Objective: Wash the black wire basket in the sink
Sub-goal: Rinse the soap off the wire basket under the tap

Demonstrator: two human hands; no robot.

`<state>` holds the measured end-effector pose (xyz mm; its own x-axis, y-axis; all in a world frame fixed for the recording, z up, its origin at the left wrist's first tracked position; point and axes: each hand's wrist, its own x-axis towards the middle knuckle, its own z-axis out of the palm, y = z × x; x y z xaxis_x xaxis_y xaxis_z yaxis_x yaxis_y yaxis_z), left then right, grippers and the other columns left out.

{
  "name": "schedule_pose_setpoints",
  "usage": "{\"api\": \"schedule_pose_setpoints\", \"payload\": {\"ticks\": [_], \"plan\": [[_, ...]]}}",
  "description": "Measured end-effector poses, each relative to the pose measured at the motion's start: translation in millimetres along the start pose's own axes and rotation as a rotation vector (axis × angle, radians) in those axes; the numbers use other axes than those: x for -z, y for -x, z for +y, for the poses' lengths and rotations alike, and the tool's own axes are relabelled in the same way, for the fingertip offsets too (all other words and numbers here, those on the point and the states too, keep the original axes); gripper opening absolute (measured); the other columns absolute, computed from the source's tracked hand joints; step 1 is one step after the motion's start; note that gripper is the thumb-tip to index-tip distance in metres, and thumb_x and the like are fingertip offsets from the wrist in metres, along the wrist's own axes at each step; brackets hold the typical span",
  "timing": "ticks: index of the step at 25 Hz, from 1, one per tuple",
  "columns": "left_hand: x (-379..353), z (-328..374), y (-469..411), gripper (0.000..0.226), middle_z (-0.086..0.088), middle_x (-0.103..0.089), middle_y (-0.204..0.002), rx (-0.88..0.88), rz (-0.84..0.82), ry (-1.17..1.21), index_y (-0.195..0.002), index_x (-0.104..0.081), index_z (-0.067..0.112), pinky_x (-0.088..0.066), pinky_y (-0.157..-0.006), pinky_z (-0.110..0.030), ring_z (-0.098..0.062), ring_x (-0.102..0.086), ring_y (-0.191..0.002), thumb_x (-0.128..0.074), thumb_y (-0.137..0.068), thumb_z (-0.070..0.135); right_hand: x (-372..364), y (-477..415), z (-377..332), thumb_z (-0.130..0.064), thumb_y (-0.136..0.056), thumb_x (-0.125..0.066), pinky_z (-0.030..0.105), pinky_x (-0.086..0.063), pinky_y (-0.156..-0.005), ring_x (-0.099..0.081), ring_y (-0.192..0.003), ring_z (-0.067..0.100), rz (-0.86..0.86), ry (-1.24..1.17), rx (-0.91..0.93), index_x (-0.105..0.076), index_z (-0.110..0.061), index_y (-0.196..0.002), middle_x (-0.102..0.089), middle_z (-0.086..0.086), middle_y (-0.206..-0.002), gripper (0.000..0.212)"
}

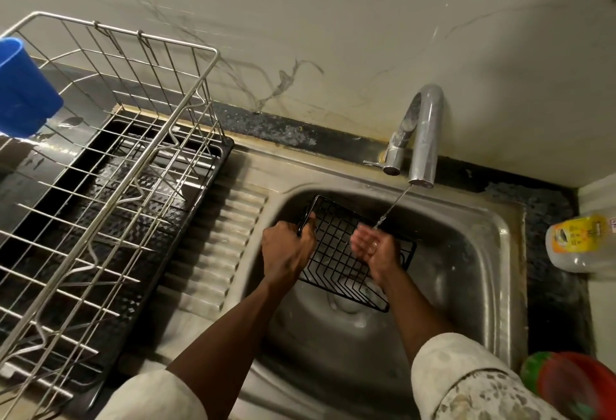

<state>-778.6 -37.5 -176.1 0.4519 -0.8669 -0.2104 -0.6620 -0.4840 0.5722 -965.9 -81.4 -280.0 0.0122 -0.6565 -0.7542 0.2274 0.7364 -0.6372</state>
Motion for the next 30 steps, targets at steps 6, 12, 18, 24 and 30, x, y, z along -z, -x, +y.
{"api": "schedule_pose_setpoints", "payload": {"ticks": [6,12,18,24,30], "plan": [[-1.8,-0.5,-0.9,0.067,-0.002,-0.050,-0.049,0.045,-0.002,0.001,-0.050,-0.045,0.014,-0.029,-0.054,-0.025,-0.010,-0.042,-0.045,-0.047,-0.096,0.061,-5.9,16.9,14.8,-0.007,-0.092,-0.057,0.050,-0.056,-0.095,-0.074,-0.098,0.033,-0.272,0.216,-0.147,-0.067,-0.001,-0.109,-0.076,0.018,-0.104,0.020],[-1.6,0.4,-2.7,0.068,-0.001,-0.046,-0.047,0.034,-0.012,-0.019,-0.048,-0.044,0.013,-0.027,-0.053,-0.029,-0.010,-0.041,-0.046,-0.047,-0.096,0.061,-30.5,3.6,-13.7,-0.021,-0.102,-0.048,0.034,-0.056,-0.083,-0.069,-0.095,0.020,-0.149,-0.015,0.034,-0.067,-0.006,-0.119,-0.073,0.009,-0.103,0.030],[4.2,22.2,-2.8,0.060,-0.005,-0.053,-0.066,0.333,-0.036,-0.006,-0.062,-0.049,0.009,-0.037,-0.059,-0.029,-0.015,-0.045,-0.056,-0.052,-0.095,0.060,-25.8,29.0,-8.0,-0.027,-0.098,-0.063,0.026,-0.048,-0.059,-0.063,-0.065,0.014,-0.197,0.744,0.060,-0.073,-0.013,-0.093,-0.073,0.009,-0.086,0.019],[9.7,29.6,-14.0,0.071,-0.013,-0.074,-0.100,0.370,-0.233,0.383,-0.103,-0.073,0.008,-0.056,-0.074,-0.032,-0.033,-0.070,-0.094,-0.064,-0.074,0.073,-3.7,84.8,-53.3,-0.080,-0.084,-0.052,0.042,-0.058,-0.085,-0.072,-0.089,0.022,-0.473,0.977,0.362,-0.076,-0.024,-0.092,-0.075,0.003,-0.091,0.061],[23.8,49.1,-6.3,0.049,-0.016,-0.071,-0.091,0.409,-0.435,0.663,-0.110,-0.067,0.005,-0.055,-0.064,-0.034,-0.026,-0.067,-0.076,-0.069,-0.087,0.048,4.2,116.8,-57.0,-0.066,-0.093,-0.053,0.042,-0.057,-0.068,-0.065,-0.070,0.016,-0.484,1.206,0.692,-0.071,-0.023,-0.086,-0.069,-0.001,-0.077,0.047]]}}
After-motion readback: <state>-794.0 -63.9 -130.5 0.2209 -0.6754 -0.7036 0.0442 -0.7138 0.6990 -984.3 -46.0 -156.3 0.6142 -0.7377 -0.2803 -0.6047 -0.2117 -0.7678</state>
